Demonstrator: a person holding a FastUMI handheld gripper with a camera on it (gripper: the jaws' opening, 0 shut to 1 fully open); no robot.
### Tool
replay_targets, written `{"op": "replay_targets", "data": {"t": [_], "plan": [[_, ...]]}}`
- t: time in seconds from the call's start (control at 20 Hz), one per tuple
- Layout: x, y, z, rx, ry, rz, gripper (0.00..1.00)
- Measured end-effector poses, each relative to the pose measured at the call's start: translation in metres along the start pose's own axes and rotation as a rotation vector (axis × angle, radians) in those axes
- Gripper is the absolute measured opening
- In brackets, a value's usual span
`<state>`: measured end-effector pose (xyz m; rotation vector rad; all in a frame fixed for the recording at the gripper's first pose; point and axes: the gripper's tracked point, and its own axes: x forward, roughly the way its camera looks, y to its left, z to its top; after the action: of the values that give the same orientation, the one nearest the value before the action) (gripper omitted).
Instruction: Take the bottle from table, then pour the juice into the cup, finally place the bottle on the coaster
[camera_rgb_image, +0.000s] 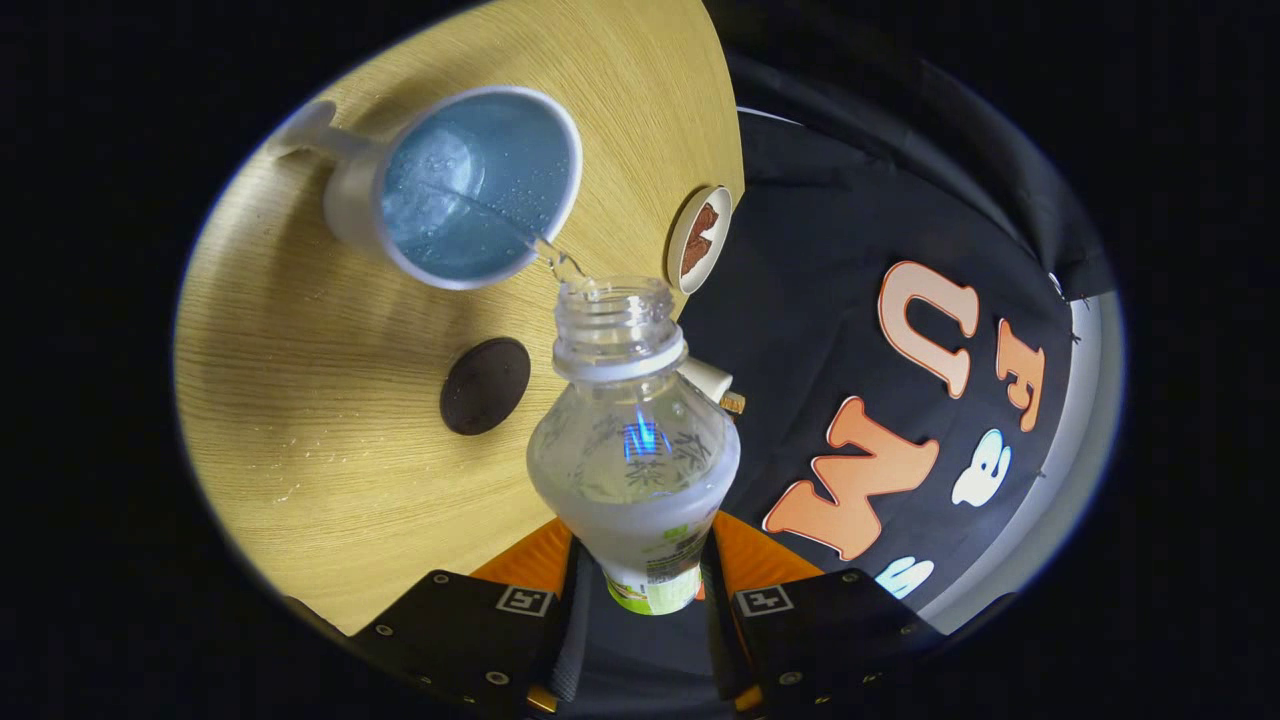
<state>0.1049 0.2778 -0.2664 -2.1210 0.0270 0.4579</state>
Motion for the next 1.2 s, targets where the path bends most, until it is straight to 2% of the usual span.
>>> {"op": "replay_targets", "data": {"t": [0.75,1.2], "plan": [[0.005,-0.023,0.003,-0.141,-0.023,-0.056,0.52],[0.002,-0.027,0.002,-0.179,-0.031,-0.058,0.52]]}}
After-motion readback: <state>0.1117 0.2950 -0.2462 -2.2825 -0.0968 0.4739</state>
